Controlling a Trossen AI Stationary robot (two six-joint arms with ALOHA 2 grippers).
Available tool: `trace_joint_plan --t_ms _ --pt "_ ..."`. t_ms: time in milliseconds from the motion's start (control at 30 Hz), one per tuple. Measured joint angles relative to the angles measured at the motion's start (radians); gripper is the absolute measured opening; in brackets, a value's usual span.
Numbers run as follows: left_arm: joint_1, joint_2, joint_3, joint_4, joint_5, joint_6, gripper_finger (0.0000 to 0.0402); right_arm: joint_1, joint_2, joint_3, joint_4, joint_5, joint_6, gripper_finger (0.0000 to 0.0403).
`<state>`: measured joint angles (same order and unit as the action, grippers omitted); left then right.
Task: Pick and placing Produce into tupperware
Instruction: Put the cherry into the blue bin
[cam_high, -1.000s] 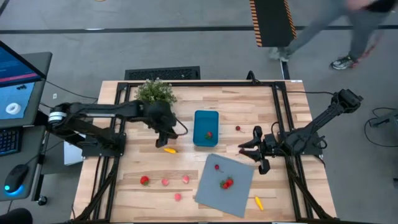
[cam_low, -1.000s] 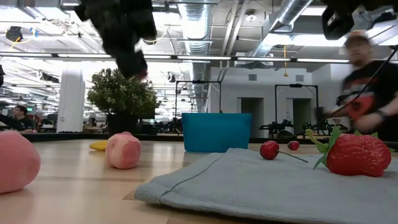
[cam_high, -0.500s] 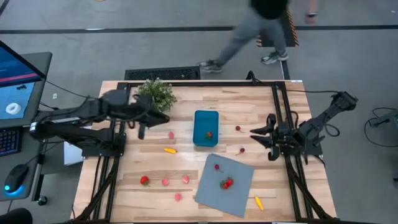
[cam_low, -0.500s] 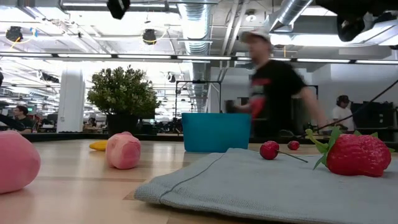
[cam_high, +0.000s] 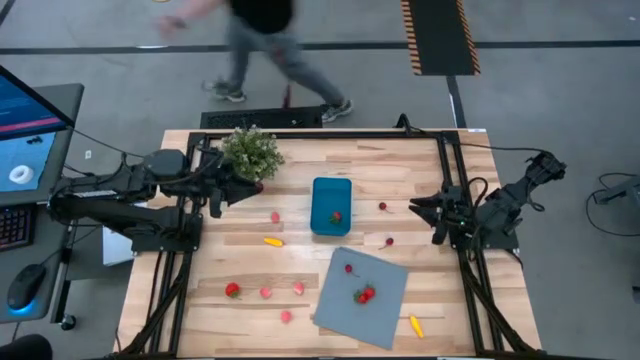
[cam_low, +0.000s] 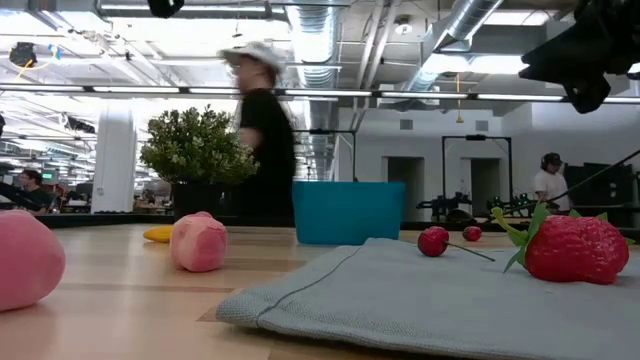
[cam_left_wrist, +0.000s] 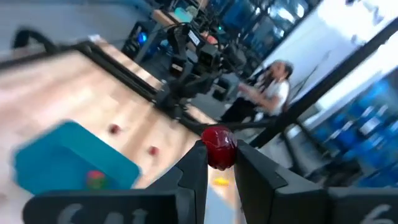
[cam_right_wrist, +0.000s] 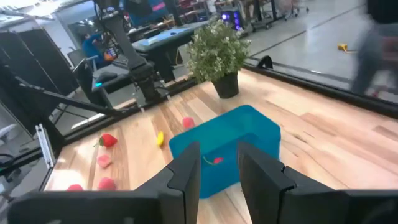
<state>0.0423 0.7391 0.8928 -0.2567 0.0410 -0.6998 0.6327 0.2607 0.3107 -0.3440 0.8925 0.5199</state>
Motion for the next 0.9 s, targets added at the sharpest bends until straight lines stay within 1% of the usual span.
trace_joint_plan --t_ms 67,167,200,267,367,467,533,633,767,900 --pt "-0.016 0.001 0.0 0.028 -0.003 -0.062 0.0059 -0.001 0.0 0.0 -0.052 0.003 0.041 0.0125" --pt "-0.048 -0.003 0.0 0.034 -0.017 -0.072 0.0059 0.004 0.0 -0.001 -0.16 0.004 0.119 0.0125" --pt "-0.058 -0.006 0.0 0.028 -0.021 -0.072 0.0058 0.01 0.0 -0.007 -0.173 0.01 0.139 0.0125" --pt "-0.078 -0.014 -0.001 0.031 -0.04 -0.027 0.0057 0.023 -0.001 -0.032 -0.153 0.038 0.151 0.0125" --pt "-0.112 -0.04 -0.005 0.041 -0.117 0.047 0.0056 0.05 -0.02 -0.082 -0.087 0.052 0.145 0.0125" --pt "-0.136 -0.077 -0.043 0.062 -0.188 0.072 0.0057 0.082 -0.036 -0.147 0.014 0.059 0.137 0.0125" --pt "-0.144 -0.112 -0.1 0.114 -0.224 0.069 0.0057 0.104 -0.049 -0.182 0.086 0.08 0.128 0.0125" --pt "-0.151 -0.179 -0.211 0.244 -0.262 0.04 0.0057 0.132 -0.053 -0.226 0.157 0.125 0.116 0.0125" --pt "-0.151 -0.269 -0.383 0.403 -0.319 -0.087 0.0057 0.153 -0.053 -0.24 0.218 0.159 0.107 0.0125" --pt "-0.157 -0.328 -0.567 0.675 -0.357 -0.176 0.0057 0.159 -0.053 -0.24 0.241 0.166 0.1 0.0125"
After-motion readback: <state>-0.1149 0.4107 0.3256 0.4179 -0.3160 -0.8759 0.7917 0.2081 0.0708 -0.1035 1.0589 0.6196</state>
